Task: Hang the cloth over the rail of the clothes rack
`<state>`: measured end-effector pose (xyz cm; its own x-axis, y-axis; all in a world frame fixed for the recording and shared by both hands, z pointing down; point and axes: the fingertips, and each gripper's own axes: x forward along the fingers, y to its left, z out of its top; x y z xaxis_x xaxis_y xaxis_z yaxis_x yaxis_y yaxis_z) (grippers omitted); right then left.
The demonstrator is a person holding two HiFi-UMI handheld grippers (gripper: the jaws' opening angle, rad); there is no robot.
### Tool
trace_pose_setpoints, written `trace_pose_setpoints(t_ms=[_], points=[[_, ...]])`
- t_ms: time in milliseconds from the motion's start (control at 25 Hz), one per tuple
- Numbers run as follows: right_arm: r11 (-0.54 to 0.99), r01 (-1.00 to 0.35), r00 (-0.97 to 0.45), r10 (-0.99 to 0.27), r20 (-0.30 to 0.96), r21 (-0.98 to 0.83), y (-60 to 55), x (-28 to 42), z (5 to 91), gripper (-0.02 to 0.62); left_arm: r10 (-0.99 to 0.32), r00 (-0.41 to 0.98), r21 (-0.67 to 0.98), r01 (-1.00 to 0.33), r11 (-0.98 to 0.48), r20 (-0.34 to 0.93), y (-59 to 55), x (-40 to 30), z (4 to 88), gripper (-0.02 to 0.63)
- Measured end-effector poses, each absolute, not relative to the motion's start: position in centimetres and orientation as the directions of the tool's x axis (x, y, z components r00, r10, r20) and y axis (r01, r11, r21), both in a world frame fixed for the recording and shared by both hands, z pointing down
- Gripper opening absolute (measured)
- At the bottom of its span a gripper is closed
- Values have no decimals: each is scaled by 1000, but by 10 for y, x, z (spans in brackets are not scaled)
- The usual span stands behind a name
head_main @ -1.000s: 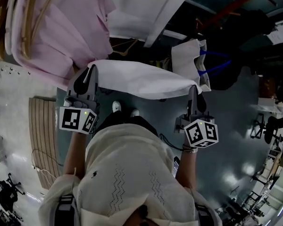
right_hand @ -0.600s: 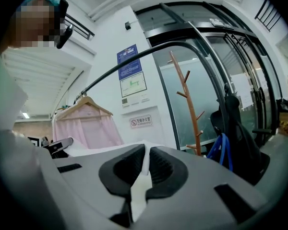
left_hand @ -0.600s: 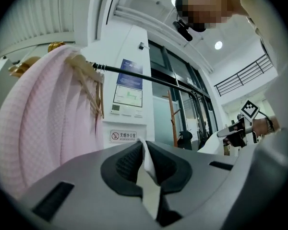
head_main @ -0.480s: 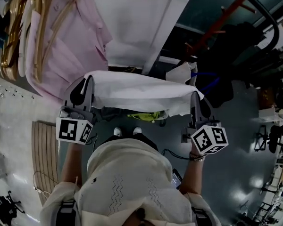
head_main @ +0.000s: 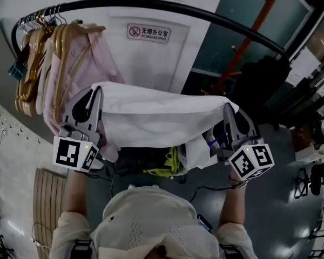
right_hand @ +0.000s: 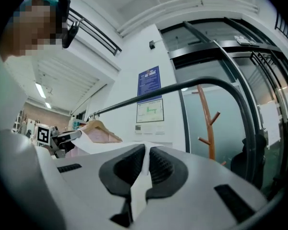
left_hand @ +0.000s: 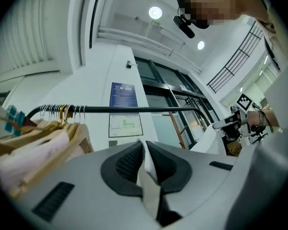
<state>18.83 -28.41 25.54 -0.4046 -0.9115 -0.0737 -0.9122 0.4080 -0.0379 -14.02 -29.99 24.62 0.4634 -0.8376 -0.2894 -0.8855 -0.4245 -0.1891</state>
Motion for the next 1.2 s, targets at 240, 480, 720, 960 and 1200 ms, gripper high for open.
trace_pose_setpoints(t_ms=[240, 480, 720, 960, 1200], points=[[457, -888, -454, -858, -241, 47, -283, 184, 166, 20, -786, 503, -336, -855, -394, -359, -298, -138, 173, 28], [427, -888, -460, -826, -327, 172, -279, 180, 94, 20, -729, 532, -435, -830, -349, -430, -298, -138, 99, 28], [322, -903, -416, -823, -386, 284, -284, 180, 30, 20, -715, 534, -547, -798, -251, -451, -313, -132, 37, 28], [256, -904, -386, -831, -400, 341, -317, 184, -34, 20, -719, 527, -663, -739, -124, -453, -336, -121, -18, 28], [251, -902, -385, -837, -389, 352, -361, 181, -72, 20, -740, 493, -649, -754, -101, -457, -387, -127, -61, 28]])
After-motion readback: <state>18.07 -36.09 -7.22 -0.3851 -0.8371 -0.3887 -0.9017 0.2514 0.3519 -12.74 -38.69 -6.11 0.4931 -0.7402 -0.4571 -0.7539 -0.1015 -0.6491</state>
